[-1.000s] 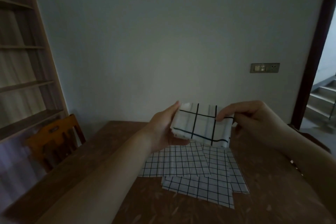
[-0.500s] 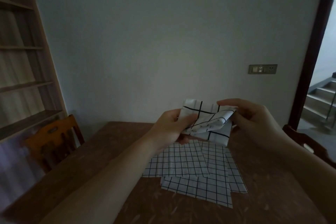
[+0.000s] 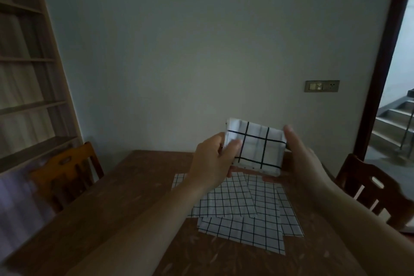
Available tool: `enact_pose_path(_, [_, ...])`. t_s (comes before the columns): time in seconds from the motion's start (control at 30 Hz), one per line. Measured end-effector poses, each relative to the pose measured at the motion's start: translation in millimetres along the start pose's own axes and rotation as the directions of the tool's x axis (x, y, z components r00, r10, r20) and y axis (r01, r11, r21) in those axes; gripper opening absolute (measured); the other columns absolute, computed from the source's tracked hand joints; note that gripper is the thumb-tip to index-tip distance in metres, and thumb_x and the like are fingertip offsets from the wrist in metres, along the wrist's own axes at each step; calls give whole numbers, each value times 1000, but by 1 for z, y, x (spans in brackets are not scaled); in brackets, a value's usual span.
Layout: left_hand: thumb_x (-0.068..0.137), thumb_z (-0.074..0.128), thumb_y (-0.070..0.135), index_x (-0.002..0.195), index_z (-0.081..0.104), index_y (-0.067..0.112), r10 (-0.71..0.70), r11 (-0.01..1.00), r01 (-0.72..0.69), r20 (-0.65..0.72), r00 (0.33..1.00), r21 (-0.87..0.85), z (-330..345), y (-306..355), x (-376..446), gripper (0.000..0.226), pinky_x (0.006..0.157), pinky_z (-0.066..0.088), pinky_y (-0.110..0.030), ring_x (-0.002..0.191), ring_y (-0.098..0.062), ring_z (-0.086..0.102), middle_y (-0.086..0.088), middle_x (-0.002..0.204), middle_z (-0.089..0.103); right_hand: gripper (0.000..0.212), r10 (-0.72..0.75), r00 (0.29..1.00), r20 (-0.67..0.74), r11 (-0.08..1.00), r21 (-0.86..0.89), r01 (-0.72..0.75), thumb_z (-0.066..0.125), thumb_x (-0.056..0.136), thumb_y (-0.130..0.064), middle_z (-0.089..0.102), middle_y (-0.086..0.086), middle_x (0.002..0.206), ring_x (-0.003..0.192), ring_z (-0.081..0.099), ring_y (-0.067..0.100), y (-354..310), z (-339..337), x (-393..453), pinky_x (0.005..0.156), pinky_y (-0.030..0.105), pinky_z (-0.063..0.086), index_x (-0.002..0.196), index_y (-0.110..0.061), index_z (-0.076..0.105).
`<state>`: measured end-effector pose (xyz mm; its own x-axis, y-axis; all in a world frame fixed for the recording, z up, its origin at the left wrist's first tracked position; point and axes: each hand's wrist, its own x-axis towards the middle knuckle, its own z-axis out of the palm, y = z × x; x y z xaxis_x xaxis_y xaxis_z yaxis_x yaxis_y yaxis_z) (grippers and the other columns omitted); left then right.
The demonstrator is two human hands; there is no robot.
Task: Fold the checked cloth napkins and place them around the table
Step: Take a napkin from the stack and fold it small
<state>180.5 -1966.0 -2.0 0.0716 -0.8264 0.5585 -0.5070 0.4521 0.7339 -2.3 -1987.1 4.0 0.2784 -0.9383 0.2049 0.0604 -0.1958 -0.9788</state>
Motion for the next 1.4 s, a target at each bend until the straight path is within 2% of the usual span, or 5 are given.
enact_pose_path(0.37, [88,34,70,136,48,22,-7,977,11,-21,1000,212,-9,7,11,69,102,34,-27,123,-4,41,12,130,48,25,-356,934,5,788,-535,303,63,90,-34,65,2,53,40,57,16,1,12,-4,37,27,43,72,-17,66])
enact_pose_path(0.57, [97,26,57,55,39,25,243,845,-231,38,969,482,-4,20,16,54,50,29,-28,45,-12,45,7,47,42,28,-259,957,133,887,-360,290,65,90,-32,64,11,53,42,51,22,-14,20,-4,38,24,36,74,-10,68])
enact_pose_path(0.8, [99,41,51,52,41,25,186,893,-258,220,958,368,-19,2,12,54,48,28,-24,42,-9,35,8,46,39,31,-206,963,173,909,-330,253,68,84,-39,68,15,60,50,58,23,-14,12,-3,49,28,43,78,-9,73])
enact_pose_path(0.97, [98,50,43,50,43,20,155,960,-142,-35,987,240,-12,0,13,53,44,32,-24,40,-11,39,6,44,42,41,120,933,340,967,-254,-32,71,80,-44,77,4,87,79,74,21,-6,6,1,60,26,57,100,-9,69])
enact_pose_path(1.4, [98,49,44,61,46,12,-109,992,100,-134,985,-75,21,-28,-2,49,47,34,-19,47,-10,41,2,52,42,13,110,987,121,985,-147,-92,68,87,-15,76,8,80,67,73,20,28,2,6,58,25,58,96,-6,71])
